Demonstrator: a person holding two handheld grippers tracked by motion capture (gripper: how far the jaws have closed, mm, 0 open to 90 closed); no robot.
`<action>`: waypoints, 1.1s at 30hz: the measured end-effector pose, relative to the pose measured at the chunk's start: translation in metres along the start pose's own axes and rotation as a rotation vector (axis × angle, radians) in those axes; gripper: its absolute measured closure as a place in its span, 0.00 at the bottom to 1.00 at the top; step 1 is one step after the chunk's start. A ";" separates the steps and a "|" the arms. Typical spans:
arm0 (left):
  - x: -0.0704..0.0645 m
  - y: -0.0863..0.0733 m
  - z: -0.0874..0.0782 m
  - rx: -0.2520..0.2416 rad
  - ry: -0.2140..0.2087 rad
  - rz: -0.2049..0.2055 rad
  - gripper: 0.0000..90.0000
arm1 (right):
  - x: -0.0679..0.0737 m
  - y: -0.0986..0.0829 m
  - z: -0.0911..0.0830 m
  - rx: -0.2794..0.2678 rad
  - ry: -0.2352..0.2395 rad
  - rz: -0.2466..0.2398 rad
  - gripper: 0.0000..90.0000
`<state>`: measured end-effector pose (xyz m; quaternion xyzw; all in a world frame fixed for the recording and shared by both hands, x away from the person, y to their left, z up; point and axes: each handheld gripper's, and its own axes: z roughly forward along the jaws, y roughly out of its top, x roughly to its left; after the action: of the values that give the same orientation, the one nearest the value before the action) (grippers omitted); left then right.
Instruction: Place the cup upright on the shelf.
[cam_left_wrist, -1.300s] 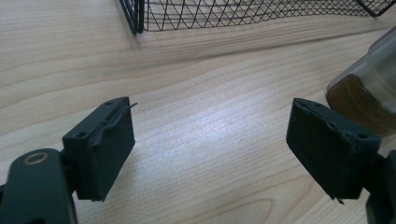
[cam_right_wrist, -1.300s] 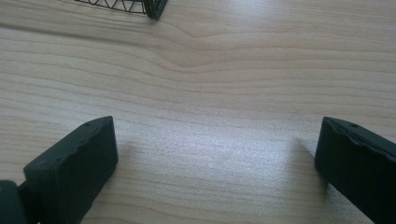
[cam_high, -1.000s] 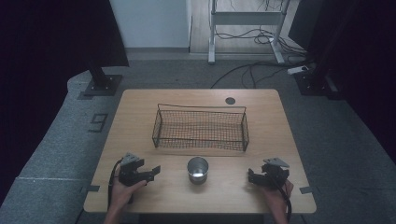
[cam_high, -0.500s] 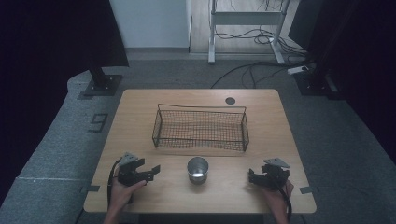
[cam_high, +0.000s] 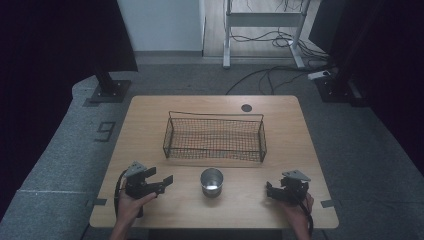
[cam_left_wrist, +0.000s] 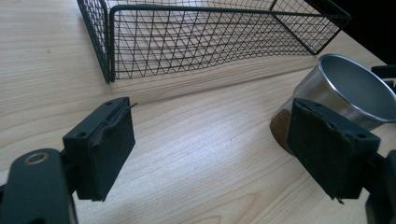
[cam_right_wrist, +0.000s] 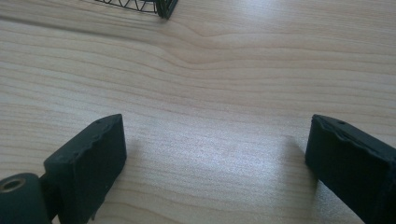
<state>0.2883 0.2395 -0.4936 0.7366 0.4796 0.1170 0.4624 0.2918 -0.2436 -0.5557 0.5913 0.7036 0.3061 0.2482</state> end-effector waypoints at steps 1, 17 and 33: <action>-0.001 0.000 0.001 0.001 0.000 0.001 0.17 | 0.000 0.000 0.000 0.000 0.000 0.000 0.06; -0.020 0.006 0.007 -0.019 -0.045 0.029 0.17 | 0.000 0.000 0.000 -0.005 0.007 -0.006 0.08; -0.042 0.014 0.017 -0.008 -0.085 0.068 0.17 | 0.000 -0.001 -0.001 -0.007 0.004 -0.004 0.09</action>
<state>0.2856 0.1939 -0.4802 0.7550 0.4334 0.1031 0.4812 0.2902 -0.2442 -0.5555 0.5884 0.7041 0.3094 0.2495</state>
